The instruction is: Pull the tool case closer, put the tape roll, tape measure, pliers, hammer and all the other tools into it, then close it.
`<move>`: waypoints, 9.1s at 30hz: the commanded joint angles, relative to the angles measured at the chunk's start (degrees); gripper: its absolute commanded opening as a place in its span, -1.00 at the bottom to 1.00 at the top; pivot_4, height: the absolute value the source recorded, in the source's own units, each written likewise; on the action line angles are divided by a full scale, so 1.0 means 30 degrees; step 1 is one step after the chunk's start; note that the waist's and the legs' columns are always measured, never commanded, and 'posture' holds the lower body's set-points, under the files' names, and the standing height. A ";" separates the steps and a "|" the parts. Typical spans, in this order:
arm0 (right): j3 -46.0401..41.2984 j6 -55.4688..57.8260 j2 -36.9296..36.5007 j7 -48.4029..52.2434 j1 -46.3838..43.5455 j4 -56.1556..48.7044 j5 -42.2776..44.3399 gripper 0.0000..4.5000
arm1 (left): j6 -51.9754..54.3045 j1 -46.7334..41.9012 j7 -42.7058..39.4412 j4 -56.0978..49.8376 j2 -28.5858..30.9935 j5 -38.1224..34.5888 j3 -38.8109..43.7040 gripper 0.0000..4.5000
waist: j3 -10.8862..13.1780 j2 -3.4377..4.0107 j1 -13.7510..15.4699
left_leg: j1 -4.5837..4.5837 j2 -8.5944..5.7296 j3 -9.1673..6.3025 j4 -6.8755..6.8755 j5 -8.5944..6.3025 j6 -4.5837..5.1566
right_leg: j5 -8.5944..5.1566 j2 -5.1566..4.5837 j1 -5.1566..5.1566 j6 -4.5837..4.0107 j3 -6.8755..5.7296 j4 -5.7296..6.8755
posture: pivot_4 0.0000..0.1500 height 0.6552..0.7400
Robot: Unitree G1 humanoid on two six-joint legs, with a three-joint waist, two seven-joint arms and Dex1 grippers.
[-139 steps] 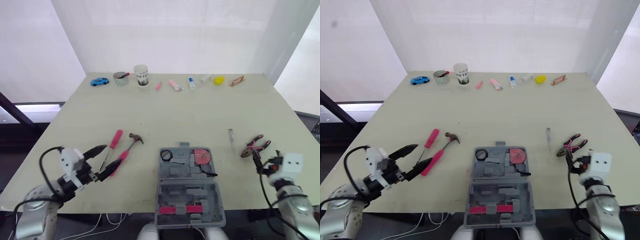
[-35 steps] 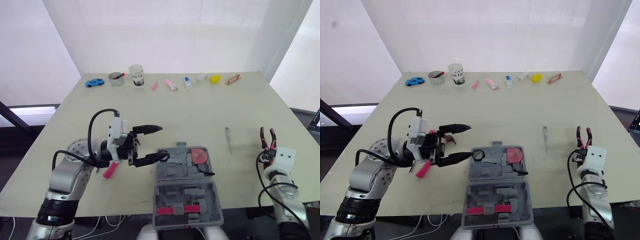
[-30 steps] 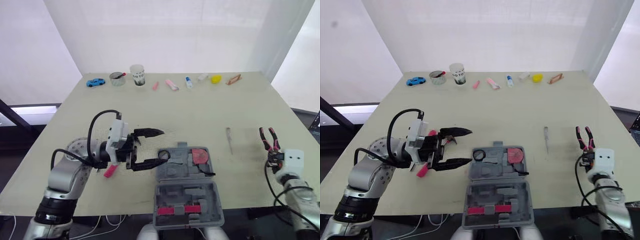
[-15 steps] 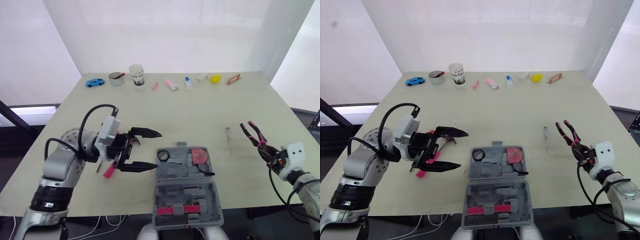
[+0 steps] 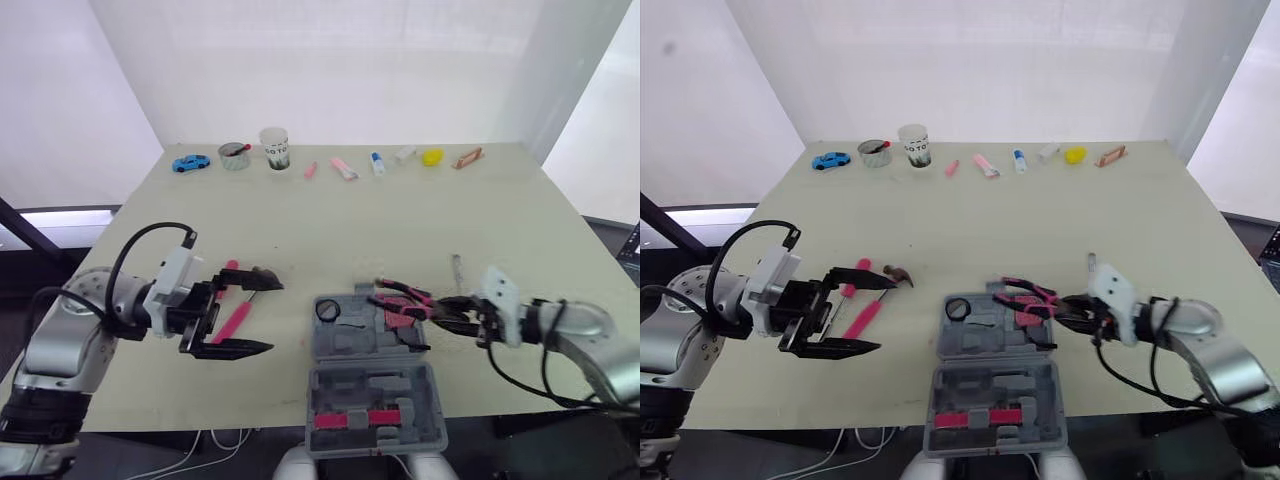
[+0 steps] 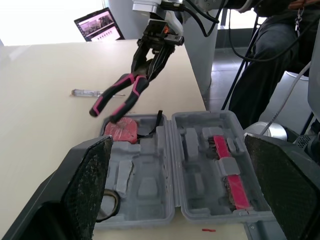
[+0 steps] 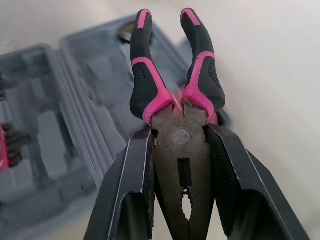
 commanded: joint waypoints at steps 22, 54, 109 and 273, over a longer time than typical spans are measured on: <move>0.7138 -0.0249 0.2504 0.2055 -0.5644 0.2646 -0.6798 -0.58 | -0.3522 0.1934 -0.1161 0.1179 0.2474 0.0318 0.0024 1.00 | 0.0062 -0.0044 0.0373 | -0.0049 0.0003 0.0054 0.0008 0.0001 -0.0003 | -0.0006 -0.0007 -0.0051 -0.0019 -0.0037 0.0026 | 1.00 1.00; 0.3712 -0.2358 0.5825 0.1889 -0.4269 0.4695 -0.4119 0.69 | -0.3231 0.0740 -0.1113 0.1428 0.1020 0.0678 -0.0438 1.00 | 0.0062 -0.0046 0.0356 | -0.0056 0.0031 0.0045 0.0152 0.0000 -0.0003 | 0.0002 0.0016 -0.0031 -0.0014 -0.0050 0.0105 | 1.00 1.00; -0.0300 -0.7172 0.7580 -0.2407 0.1360 0.2593 -0.3037 -0.99 | -0.0727 0.2285 0.2564 0.2483 -0.1377 0.0906 0.1268 1.00 | -0.0260 -0.0015 0.0358 | -0.0031 0.0040 0.0028 0.0124 -0.0005 -0.0007 | -0.0014 0.0006 0.0004 -0.0035 -0.0053 0.0080 | 1.00 1.00; 0.0169 -1.1872 0.5669 0.2035 -0.2122 1.4883 -0.4968 -0.98 | -0.7855 -0.6412 0.4059 1.8111 -0.8956 1.0679 -0.4958 -1.00 | -0.0195 -0.0012 0.0289 | 0.0012 0.0008 -0.0019 0.0224 -0.0005 -0.0008 | 0.0021 0.0004 0.0106 0.0006 -0.0112 0.0117 | 1.00 1.00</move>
